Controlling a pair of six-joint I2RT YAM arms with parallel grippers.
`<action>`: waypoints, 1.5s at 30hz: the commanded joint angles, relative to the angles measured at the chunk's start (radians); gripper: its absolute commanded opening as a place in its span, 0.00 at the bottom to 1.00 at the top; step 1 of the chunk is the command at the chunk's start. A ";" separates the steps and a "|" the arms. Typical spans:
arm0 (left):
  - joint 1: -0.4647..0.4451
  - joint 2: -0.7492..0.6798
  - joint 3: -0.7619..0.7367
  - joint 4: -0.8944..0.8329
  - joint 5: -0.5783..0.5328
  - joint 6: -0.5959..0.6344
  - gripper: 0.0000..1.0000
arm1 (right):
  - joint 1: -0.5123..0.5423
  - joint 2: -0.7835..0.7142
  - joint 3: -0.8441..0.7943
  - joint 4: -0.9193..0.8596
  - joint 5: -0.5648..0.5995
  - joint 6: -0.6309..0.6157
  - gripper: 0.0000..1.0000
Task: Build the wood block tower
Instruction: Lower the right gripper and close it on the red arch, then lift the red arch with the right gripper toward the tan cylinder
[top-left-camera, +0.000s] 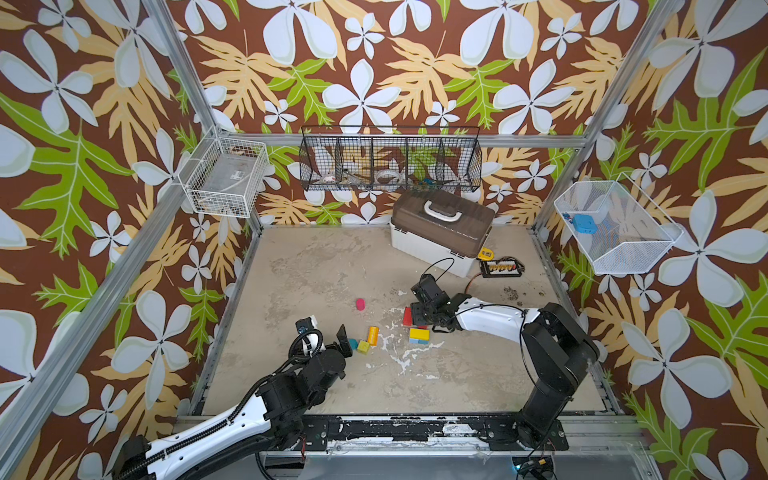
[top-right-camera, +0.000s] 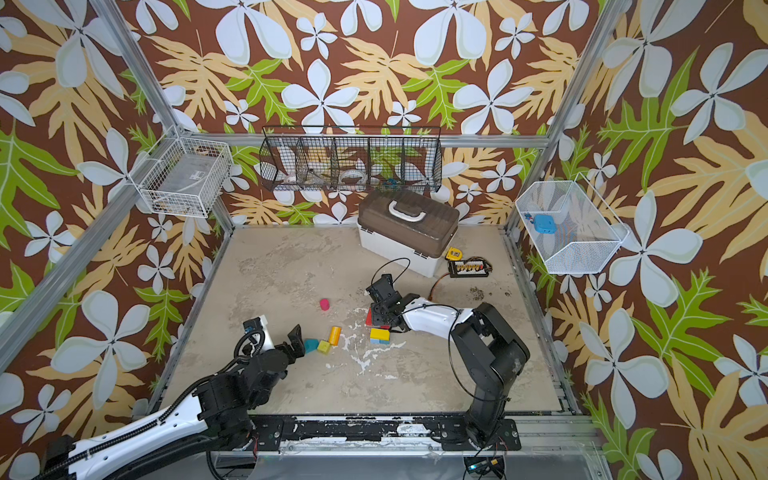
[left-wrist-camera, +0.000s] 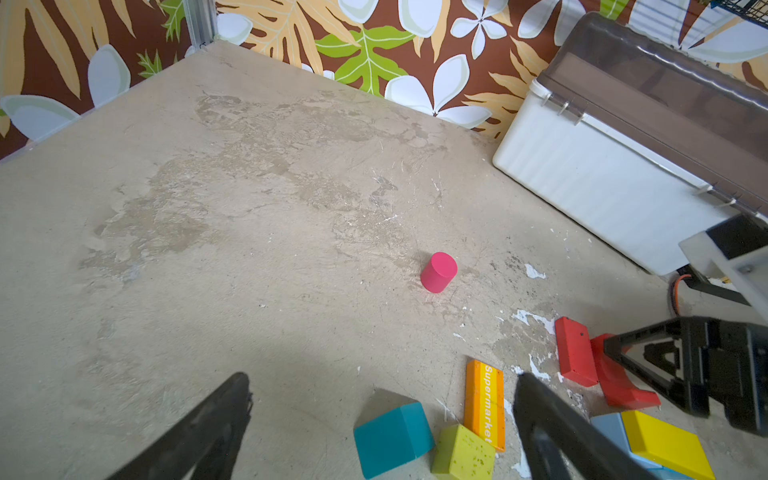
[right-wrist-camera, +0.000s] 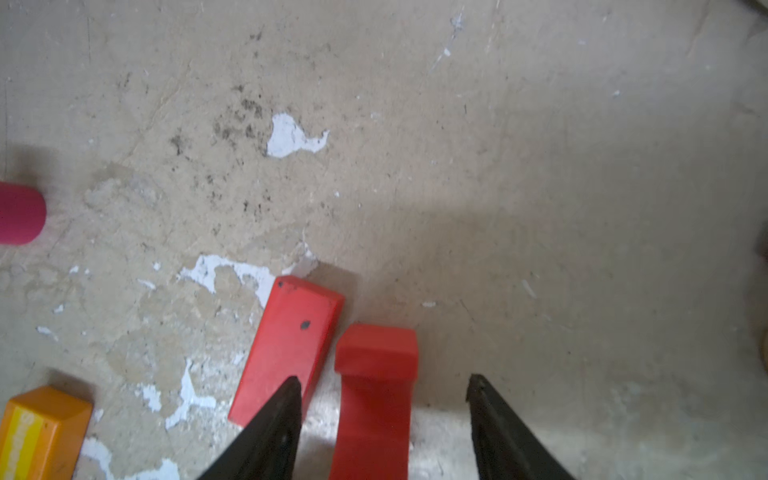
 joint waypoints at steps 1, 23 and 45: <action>0.001 0.000 0.006 0.017 -0.007 0.004 1.00 | -0.016 0.031 0.036 -0.002 -0.018 -0.018 0.62; 0.001 0.014 0.005 0.036 0.008 0.020 1.00 | -0.215 -0.148 -0.234 0.072 0.044 0.025 0.45; 0.001 0.015 0.005 0.047 0.022 0.031 1.00 | -0.122 -0.365 -0.411 0.095 0.108 0.150 0.54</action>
